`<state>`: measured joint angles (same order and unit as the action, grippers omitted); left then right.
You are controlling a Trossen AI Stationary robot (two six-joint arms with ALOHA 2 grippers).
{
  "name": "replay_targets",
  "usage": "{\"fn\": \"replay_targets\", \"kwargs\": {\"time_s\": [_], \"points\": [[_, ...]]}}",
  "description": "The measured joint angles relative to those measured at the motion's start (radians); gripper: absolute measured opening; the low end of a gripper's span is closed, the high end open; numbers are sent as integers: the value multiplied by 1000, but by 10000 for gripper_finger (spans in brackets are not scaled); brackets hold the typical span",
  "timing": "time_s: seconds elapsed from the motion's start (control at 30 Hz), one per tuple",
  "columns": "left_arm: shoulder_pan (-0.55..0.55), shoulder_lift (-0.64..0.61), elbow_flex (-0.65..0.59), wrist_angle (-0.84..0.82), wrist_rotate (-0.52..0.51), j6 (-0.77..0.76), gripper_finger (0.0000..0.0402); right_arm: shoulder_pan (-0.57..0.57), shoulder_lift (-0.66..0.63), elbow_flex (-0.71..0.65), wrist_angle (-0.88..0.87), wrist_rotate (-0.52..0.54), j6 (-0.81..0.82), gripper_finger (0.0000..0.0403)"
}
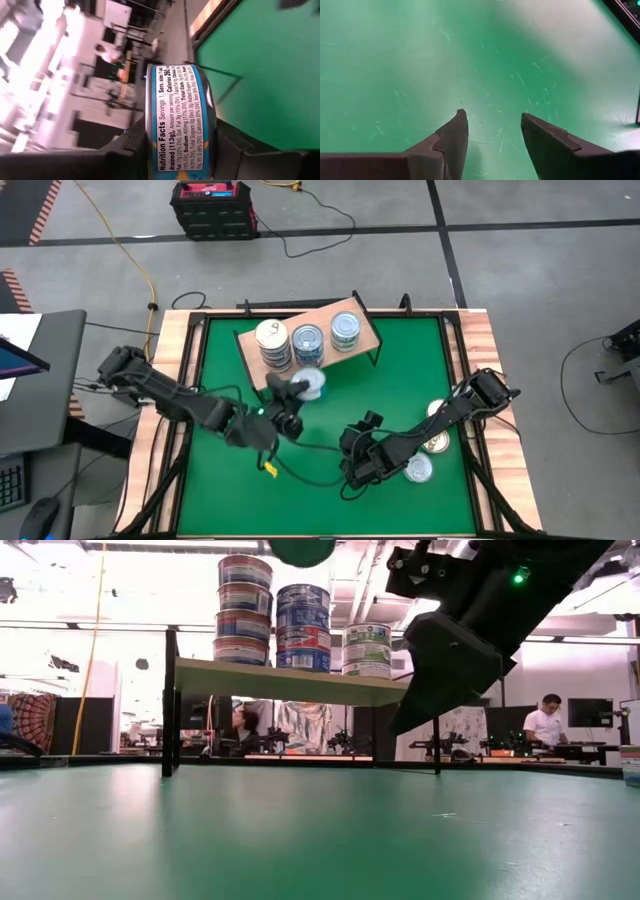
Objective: Stack canned seafood by type on shelf
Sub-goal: Stack the yellow blue tuna can on top of the blue tuna can on the shelf
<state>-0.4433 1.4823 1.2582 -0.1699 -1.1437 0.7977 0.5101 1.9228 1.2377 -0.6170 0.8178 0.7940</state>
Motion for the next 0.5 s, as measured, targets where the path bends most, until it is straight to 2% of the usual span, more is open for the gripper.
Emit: {"fn": "replay_targets", "kwargs": {"time_s": [0.13, 0.27, 0.37, 0.5], "points": [[68, 0, 6, 112, 12, 265, 138, -1, 0, 0, 0, 5, 2, 219], [105, 0, 6, 210, 28, 417, 138, -1, 0, 0, -1, 6, 2, 219], [138, 0, 6, 270, 39, 492, 138, -1, 0, 0, -2, 13, -5, 219], [202, 1, 6, 285, 44, 490, 138, -1, 0, 0, -5, 22, -6, 219]]}}
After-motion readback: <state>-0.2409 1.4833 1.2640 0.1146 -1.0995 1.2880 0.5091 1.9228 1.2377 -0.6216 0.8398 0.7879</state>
